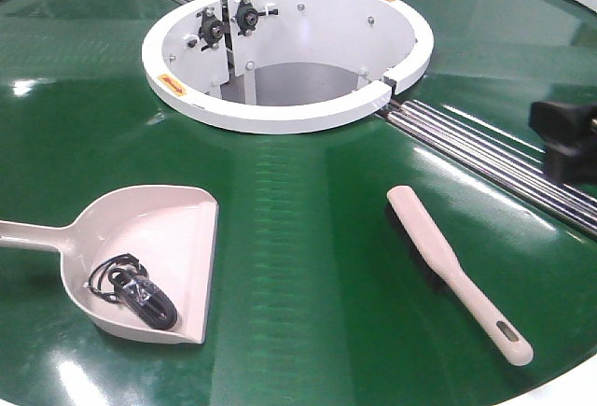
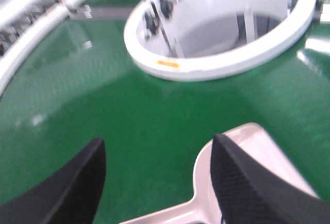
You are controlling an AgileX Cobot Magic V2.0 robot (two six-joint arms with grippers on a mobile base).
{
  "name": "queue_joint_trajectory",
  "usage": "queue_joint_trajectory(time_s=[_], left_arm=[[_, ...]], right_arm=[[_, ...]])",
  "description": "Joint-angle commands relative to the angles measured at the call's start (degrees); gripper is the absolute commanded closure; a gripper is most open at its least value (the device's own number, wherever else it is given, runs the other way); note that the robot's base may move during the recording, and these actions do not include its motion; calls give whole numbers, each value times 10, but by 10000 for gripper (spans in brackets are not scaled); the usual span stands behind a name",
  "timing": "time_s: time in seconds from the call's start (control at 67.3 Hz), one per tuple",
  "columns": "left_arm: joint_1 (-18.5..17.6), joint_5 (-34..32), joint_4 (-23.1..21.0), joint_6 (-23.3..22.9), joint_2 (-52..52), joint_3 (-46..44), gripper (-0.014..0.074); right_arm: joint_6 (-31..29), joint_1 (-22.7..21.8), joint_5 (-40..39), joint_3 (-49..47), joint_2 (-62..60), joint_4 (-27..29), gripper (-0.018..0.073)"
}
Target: Clean and inspect green conveyor with broom and dustpan
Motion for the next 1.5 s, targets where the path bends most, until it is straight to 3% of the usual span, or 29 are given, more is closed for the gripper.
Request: queue_joint_trajectory(time_s=[0.0, 0.119, 0.238, 0.312, 0.431, 0.49, 0.594, 0.713, 0.742, 1.485], left_arm=[[-14, -123, -7, -49, -89, 67, 171], [-24, -164, 0, -99, -189, 168, 171], [-24, -171, 12, -100, -240, 250, 171], [-24, -202, 13, -129, -261, 288, 176], [-24, -275, 13, -195, -284, 350, 202], [-24, -307, 15, -199, -285, 376, 220], [-24, -309, 29, -197, -285, 384, 325], [-24, -296, 45, -197, -285, 384, 606], [-24, -295, 46, -197, -285, 384, 605], [-24, -298, 43, -200, -285, 385, 603]], right_arm=[[-7, -3, -92, 31, -65, -1, 73], [-7, 5, -116, 103, -164, -1, 73], [-16, 10, -115, 184, -259, -5, 96], [-30, 10, -122, 236, -301, -5, 116], [-37, 10, -208, 309, -338, -5, 152], [-39, 10, -249, 337, -345, -5, 177], [-41, 10, -271, 348, -345, -5, 277], [-41, 10, -259, 348, -344, -5, 543], [-40, 10, -256, 348, -344, -1, 576], [-40, 10, -261, 348, -344, -2, 569]])
